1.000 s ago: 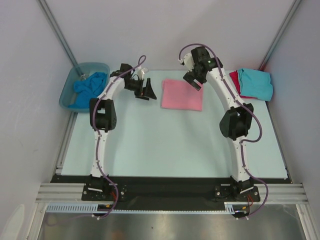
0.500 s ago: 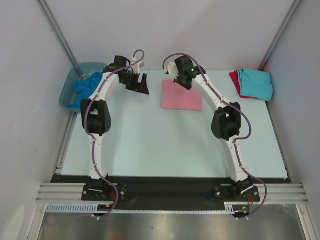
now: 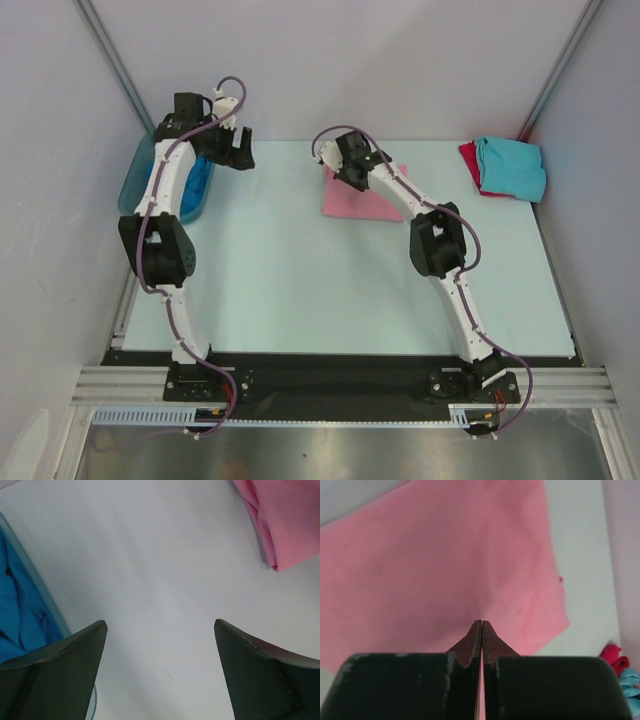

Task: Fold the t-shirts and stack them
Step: Neatly place the folded tshirt to the corner

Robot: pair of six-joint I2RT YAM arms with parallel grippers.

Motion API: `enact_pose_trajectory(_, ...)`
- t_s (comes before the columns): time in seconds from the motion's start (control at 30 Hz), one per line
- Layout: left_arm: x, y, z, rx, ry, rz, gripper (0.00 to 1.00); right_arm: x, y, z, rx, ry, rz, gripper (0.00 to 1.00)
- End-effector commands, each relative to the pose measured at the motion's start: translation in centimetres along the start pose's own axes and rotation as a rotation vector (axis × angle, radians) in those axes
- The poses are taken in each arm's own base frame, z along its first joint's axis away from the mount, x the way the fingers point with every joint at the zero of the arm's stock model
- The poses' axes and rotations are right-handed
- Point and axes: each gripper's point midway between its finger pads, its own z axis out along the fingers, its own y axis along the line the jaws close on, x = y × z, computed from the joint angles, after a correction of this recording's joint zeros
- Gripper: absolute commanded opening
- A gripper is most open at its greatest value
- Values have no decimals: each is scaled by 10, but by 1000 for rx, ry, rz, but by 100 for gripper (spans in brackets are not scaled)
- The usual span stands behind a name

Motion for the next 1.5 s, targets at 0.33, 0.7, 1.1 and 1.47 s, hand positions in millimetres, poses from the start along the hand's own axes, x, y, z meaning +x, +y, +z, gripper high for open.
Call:
enact_pose_trajectory(0.33,-23,26,-71,-180,-46,113,97,32,51,23,-169,35,69,0)
enact_pose_trajectory(0.7,-43,36,-87,-229,-83,149,98,102,15,23,-180,135,184,0)
enact_pose_trajectory(1.1,-57,41,-92,-253,-108,179,99,143,-3,20,-167,201,221,0)
enact_pose_trajectory(1.47,-57,41,-87,-242,-108,170,100,200,-34,3,-116,294,256,0)
